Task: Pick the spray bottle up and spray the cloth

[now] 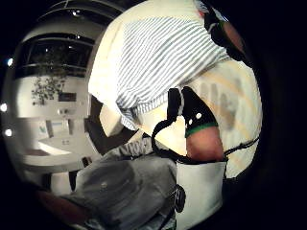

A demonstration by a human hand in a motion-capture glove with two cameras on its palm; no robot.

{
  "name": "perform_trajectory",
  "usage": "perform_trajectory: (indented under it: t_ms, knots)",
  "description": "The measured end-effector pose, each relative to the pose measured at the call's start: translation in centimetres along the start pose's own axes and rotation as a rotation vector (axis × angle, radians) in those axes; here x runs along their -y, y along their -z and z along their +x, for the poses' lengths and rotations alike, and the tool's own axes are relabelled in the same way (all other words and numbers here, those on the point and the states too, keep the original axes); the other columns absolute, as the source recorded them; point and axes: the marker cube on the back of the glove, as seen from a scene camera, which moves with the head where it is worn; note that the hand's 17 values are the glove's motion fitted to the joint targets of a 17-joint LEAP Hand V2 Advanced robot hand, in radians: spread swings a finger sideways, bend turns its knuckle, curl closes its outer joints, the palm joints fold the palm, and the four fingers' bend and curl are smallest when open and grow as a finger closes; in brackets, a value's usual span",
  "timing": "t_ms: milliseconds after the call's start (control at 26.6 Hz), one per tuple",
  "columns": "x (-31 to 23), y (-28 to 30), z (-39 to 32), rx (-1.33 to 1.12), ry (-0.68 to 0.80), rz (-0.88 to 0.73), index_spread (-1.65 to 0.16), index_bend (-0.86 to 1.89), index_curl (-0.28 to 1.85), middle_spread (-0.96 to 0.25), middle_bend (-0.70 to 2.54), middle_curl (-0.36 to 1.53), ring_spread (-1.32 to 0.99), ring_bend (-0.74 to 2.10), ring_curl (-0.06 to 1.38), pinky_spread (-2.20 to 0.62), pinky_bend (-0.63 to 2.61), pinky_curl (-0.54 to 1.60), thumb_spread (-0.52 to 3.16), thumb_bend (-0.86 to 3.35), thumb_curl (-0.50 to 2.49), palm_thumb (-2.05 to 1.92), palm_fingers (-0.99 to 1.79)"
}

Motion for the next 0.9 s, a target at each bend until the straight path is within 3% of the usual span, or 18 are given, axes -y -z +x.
perform_trajectory:
  t_ms: [151,376,565,903]
  knots:
    - [-0.2,1.8,3.8,0.023,-0.062,0.079,-0.28,0.05,0.25,-0.04,0.29,0.35,-0.01,0.35,0.32,0.14,0.26,0.30,1.17,0.17,0.33,0.64,0.74]
    - [1.6,3.4,8.3,0.125,-0.120,0.169,-0.28,-0.01,0.20,-0.03,0.25,0.35,0.02,0.33,0.34,0.17,0.43,0.36,1.12,0.09,0.33,0.60,0.45]
    - [5.3,3.7,11.2,0.293,-0.130,0.245,-0.32,0.00,0.15,0.01,0.17,0.33,0.07,0.26,0.33,0.21,0.59,0.41,1.05,0.02,0.34,0.58,0.05]
    - [14.0,3.1,14.6,0.637,-0.122,0.353,-0.35,0.07,0.10,0.05,0.18,0.31,0.11,0.28,0.29,0.24,0.61,0.39,0.98,-0.02,0.35,0.62,-0.08]
